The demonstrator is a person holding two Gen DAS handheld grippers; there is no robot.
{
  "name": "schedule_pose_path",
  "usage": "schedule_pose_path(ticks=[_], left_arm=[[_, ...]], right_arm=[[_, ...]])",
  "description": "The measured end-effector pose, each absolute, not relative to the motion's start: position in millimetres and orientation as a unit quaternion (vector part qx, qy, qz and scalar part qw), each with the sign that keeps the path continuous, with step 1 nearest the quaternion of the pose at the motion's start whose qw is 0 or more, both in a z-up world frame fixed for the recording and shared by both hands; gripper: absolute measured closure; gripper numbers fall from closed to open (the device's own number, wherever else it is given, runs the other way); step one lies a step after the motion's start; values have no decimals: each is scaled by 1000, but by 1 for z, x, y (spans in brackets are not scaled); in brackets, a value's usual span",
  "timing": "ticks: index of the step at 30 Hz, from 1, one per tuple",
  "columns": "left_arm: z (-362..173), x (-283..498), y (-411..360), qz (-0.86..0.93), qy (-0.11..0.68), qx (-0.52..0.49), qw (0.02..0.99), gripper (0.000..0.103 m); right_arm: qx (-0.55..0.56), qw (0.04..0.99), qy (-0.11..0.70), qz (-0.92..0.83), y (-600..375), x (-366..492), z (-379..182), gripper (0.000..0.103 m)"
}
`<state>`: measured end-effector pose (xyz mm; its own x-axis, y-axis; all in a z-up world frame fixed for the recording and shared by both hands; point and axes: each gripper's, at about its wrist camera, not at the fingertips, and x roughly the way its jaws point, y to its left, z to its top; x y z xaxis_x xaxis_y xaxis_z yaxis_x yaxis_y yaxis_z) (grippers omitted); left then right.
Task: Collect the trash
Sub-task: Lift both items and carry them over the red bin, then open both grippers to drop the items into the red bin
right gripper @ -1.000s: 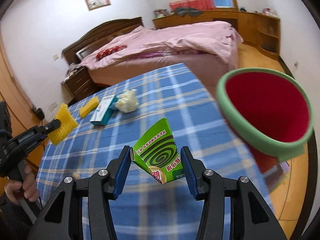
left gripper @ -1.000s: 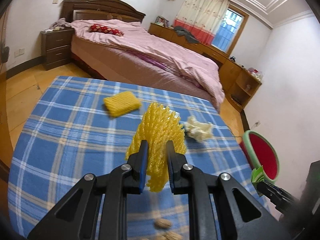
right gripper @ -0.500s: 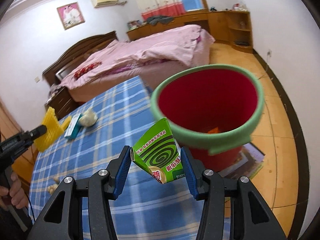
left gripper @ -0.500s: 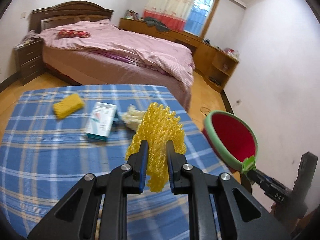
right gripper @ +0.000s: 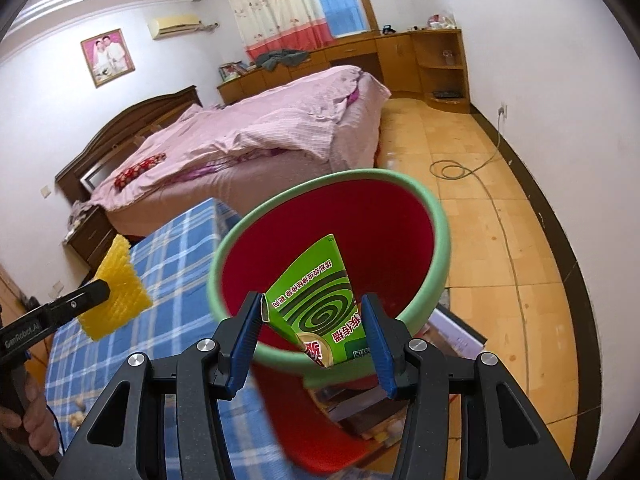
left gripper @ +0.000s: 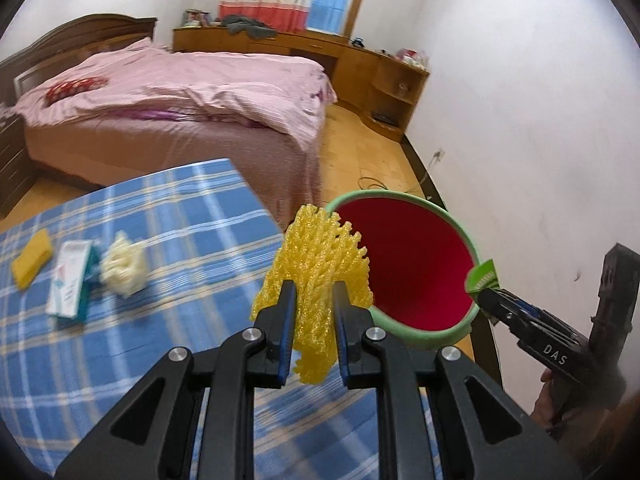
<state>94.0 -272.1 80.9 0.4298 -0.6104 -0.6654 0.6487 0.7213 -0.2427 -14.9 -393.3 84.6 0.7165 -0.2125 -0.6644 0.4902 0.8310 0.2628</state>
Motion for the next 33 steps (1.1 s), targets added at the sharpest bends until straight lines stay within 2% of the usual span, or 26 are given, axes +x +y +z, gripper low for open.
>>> schedule_pose_path(ticks=[14,22,25,26,33], left_arm=[[48,98,-351,-407,415,53,812,84],[46,100,-355,-417,423,45,803,67],[47,101,-354,-420,420,42,803,59],[49,100,-353,-422,418,41,804,58],[58,100,-342,-410,411,38,814,58]], right_arm=[[223,897,331,-191,-430,5,67,48],[240,892,329,-198,-437,5,60,46],[247,891,325,-200,-438,3,60,38],[248,891,323,-201,-437,2,61,34],[251,895,304,-207,-434,-6,72,30]])
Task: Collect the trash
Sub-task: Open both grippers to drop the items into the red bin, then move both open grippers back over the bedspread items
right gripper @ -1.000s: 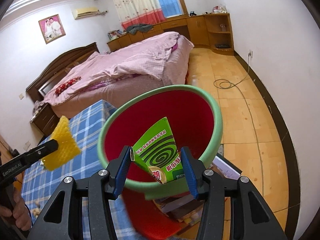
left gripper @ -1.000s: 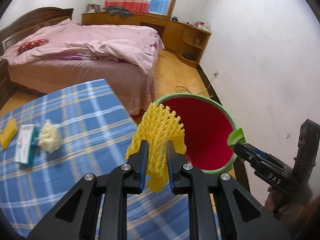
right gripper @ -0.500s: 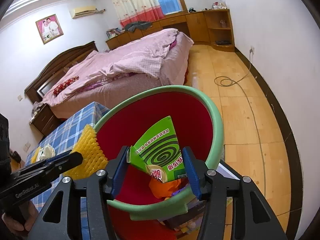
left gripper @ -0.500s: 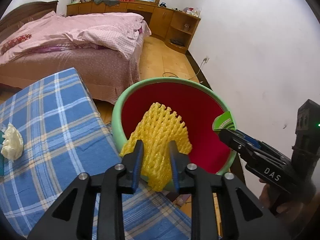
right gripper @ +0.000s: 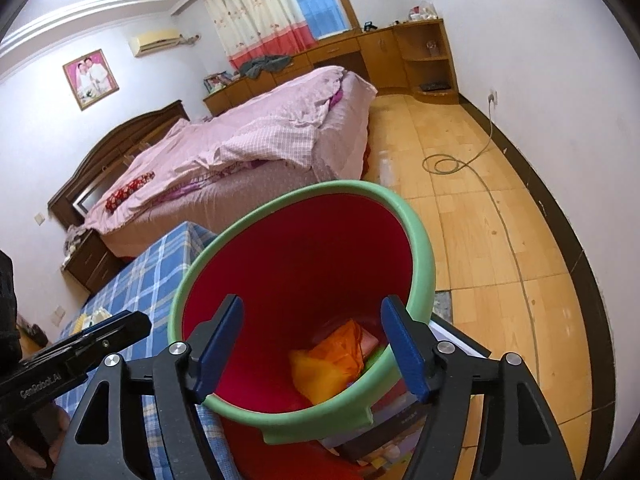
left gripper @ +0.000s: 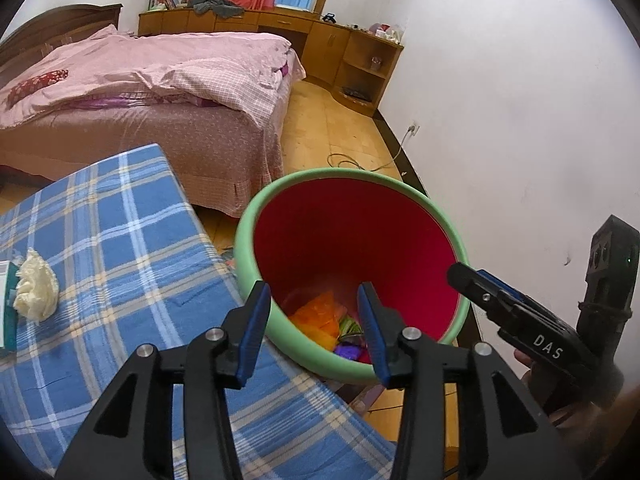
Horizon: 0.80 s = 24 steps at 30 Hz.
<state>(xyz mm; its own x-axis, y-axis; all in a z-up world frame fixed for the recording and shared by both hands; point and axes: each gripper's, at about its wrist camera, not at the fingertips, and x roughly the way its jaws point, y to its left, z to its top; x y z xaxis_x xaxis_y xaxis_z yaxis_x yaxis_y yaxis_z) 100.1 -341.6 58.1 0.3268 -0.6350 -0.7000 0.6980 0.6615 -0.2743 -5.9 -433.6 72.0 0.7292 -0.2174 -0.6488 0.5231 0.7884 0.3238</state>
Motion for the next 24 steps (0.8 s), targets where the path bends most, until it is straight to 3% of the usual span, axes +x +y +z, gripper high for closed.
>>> schedule_pose_path(ticks=[24], left_arm=[[71,176,-178,-253,402,15,880,58]], right_arm=[[281,892,308,-176,-374,6,86,29]])
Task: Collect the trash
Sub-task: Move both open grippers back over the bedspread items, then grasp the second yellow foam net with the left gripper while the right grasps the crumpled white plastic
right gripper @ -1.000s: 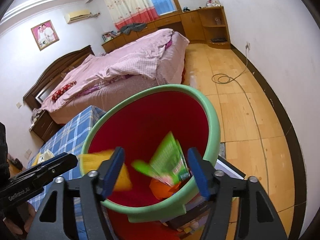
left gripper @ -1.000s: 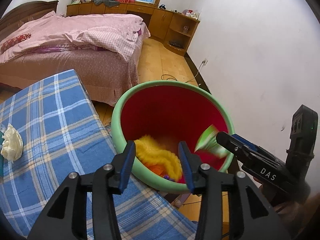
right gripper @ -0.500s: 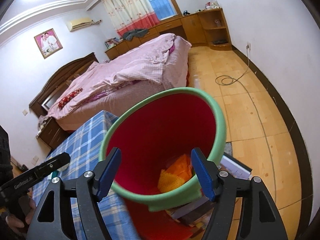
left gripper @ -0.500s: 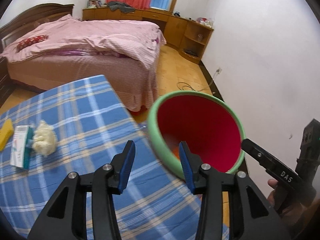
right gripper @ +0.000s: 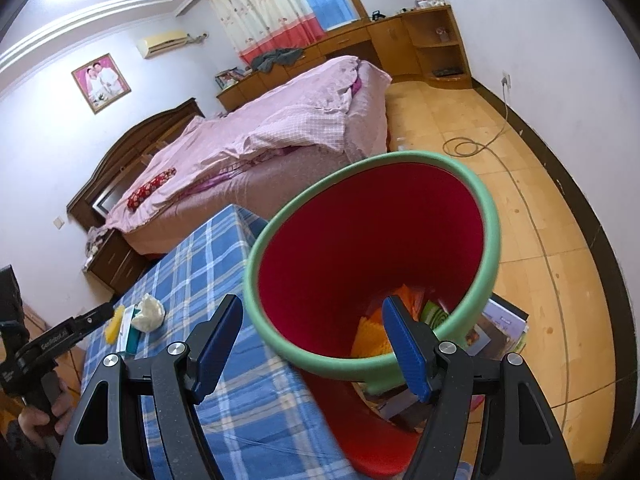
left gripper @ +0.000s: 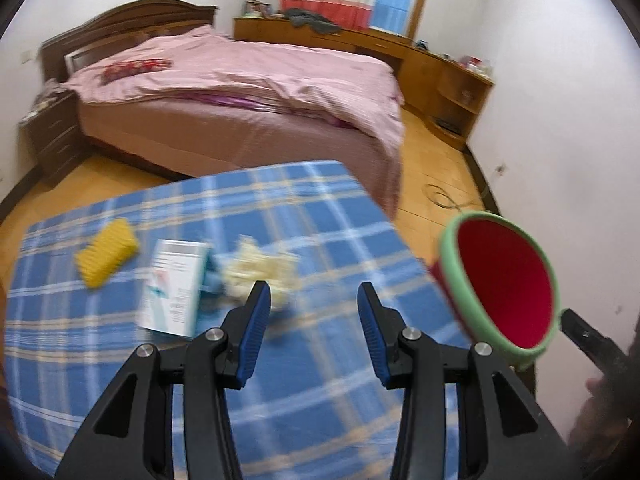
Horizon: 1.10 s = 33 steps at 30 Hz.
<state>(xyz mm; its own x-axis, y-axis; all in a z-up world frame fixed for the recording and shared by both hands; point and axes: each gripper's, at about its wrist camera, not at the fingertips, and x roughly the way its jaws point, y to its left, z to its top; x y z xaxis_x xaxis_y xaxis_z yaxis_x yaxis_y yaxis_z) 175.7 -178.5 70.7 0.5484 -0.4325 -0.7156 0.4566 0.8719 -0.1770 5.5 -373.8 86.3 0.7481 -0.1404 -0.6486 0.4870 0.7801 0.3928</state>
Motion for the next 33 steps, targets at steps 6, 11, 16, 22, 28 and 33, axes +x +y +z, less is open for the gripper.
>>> schedule_pose_path(ticks=[6,11,16,22,28,33], left_arm=[[65,210,-133,-199,411,18,889,57],[50,243,-99,-150,431,17,890,46],[30,275,-71,-105,449,8,887,46],[13,302,-49,-86,451,-13,888,46],[-5,324,-47,-82,463,-9,882,46],[-13,328,-56,-79,456,3,887,39]], right_arm=[[249,900,315,-172,-354,29,97,29],[239,900,327,-158,-336,50,94,29],[235,900,335,-150,-326,67,87,29],[240,904,320,-150,-318,84,77,29],[248,900,327,-147,-311,99,66,29],[238,901,332,-146,-306,105,64,29]])
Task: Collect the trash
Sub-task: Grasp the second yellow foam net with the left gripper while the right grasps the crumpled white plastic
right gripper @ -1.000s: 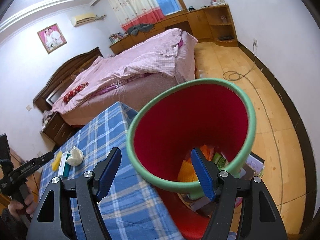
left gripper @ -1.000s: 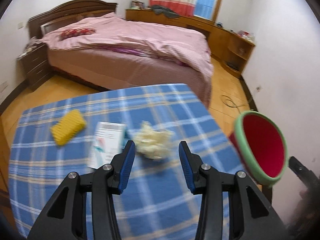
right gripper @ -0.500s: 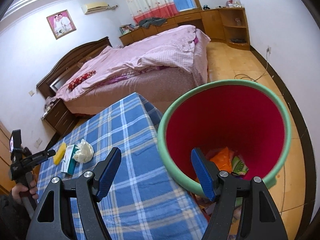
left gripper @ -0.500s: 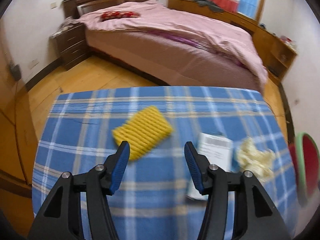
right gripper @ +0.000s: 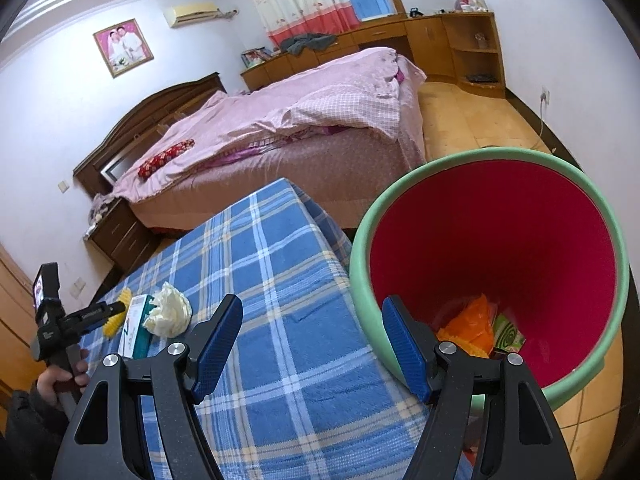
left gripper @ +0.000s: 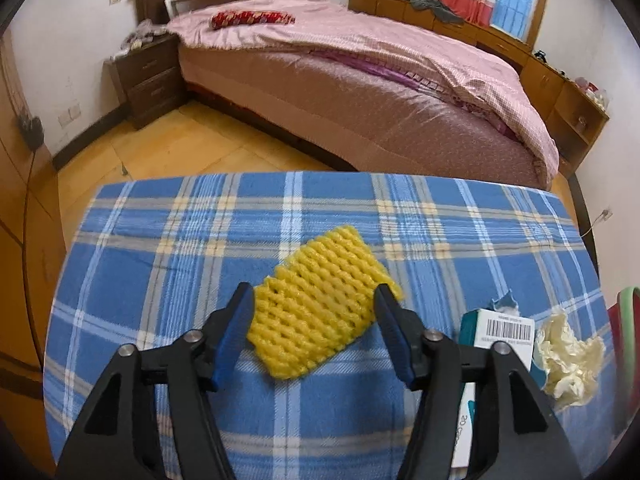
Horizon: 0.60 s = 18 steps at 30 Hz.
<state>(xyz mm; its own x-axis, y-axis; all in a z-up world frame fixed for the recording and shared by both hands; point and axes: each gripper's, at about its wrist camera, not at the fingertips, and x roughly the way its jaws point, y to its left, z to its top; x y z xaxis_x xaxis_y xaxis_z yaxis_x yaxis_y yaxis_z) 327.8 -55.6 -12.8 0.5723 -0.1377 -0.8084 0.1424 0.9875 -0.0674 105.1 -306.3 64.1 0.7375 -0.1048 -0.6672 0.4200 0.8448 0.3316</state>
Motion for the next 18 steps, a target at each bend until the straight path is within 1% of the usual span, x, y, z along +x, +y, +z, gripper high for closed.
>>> schedule_pose_path(ticks=[3,6,7,8,10,11,13,18], left_arm=[[-15,326,-63,-68,448,24,891,39],[-15,325,-61,-53,447,9,893,40],[-14,325,-60,-51,449,9,892,48],[-14,324,-59,-49,449,11,892,52],[-11,321,-53,-53,453,7,890,71],[-10,320,-50,-57,457,2,888,74],[-7,315,-43,-67,463,-18,883,90],[2,293,-24,-91,470,-74,875,92]], right_arm=[[239,901,334,-142,-304,108,62,29],[252,897,340,-128,-303,108,60,29],[257,896,341,-121,-302,107,60,29],[258,896,342,-115,-300,107,61,29],[250,899,342,-110,-295,107,64,29],[246,901,341,-106,-292,108,65,29],[244,902,341,-99,-286,108,68,29],[231,909,338,-77,-268,112,79,29]])
